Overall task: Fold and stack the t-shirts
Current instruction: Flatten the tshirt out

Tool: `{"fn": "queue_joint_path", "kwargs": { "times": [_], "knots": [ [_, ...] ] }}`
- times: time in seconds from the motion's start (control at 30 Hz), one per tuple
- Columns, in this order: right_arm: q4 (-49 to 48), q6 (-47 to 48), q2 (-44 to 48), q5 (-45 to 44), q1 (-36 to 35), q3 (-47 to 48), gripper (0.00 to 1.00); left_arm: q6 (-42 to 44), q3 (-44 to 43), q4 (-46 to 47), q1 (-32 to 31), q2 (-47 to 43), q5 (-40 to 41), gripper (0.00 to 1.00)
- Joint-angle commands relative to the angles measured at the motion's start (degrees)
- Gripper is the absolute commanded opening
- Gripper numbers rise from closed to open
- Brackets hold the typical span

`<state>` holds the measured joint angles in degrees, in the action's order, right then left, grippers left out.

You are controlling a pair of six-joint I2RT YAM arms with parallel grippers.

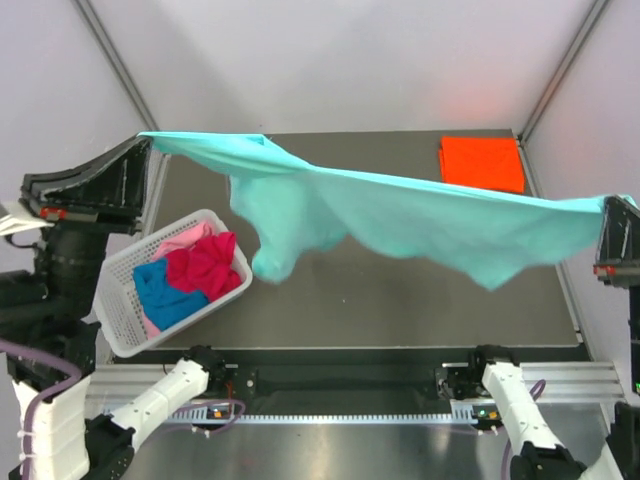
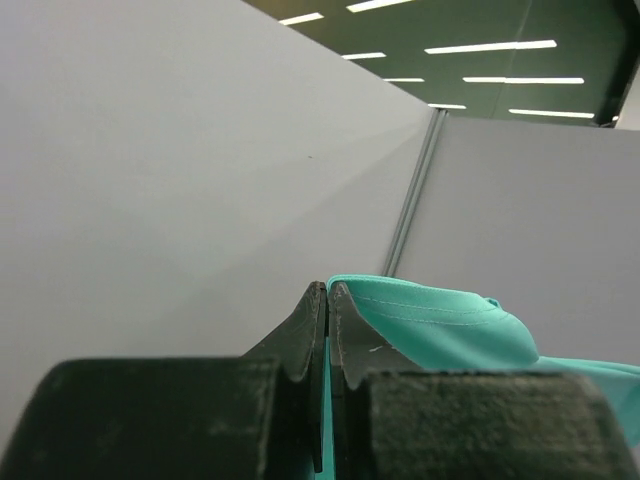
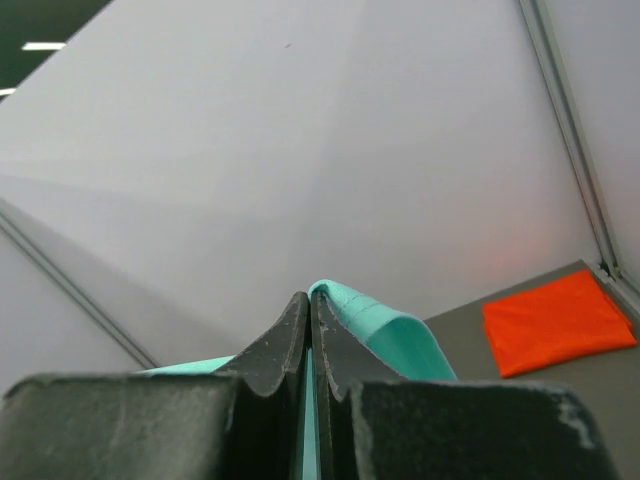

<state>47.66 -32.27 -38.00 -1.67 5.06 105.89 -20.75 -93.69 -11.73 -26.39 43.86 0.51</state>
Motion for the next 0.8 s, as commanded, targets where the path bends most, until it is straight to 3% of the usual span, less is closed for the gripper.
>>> {"fn": "queue_joint_path", "kwargs": {
  "times": [0.0, 0.13, 0.23, 0.33, 0.57, 0.6, 0.67, 0.77],
  "knots": [
    [5.6, 0.2, -1.5, -3.5, 0.7, 1.5, 0.00, -0.6, -4.1, -1.1, 0.2, 0.9, -0.2, 0.00],
    [4.8, 1.2, -4.2, -4.6, 0.7, 4.4, 0.00, 4.1, -6.9, -2.4, 0.2, 3.5, 1.3, 0.00],
    [1.6, 4.1, -6.6, -7.7, 0.7, 1.5, 0.00, 9.4, -4.7, -2.2, 0.2, 6.1, 3.2, 0.00],
    [-5.5, 5.5, -7.1, -7.6, 0.7, -8.6, 0.00, 13.9, 1.7, -0.2, 0.2, 8.5, 5.6, 0.00],
    [-33.0, 5.4, -7.7, -2.8, 0.7, -49.4, 0.00, 18.0, 25.2, 9.0, 0.2, 14.9, 7.4, 0.00],
    [-36.5, 4.7, -9.9, -2.5, 0.7, -52.8, 0.00, 18.6, 31.1, 14.7, 0.4, 15.9, 7.9, 0.00],
    [-47.2, 2.1, -13.4, -2.0, 0.7, -59.8, 0.00, 19.0, 35.1, 19.9, 2.6, 20.4, 7.7, 0.00],
    [-60.8, -1.8, -25.3, -1.1, 0.7, -62.2, 0.00, 15.8, 34.6, 23.3, 8.2, 30.6, 1.0, 0.00]
  ]
}}
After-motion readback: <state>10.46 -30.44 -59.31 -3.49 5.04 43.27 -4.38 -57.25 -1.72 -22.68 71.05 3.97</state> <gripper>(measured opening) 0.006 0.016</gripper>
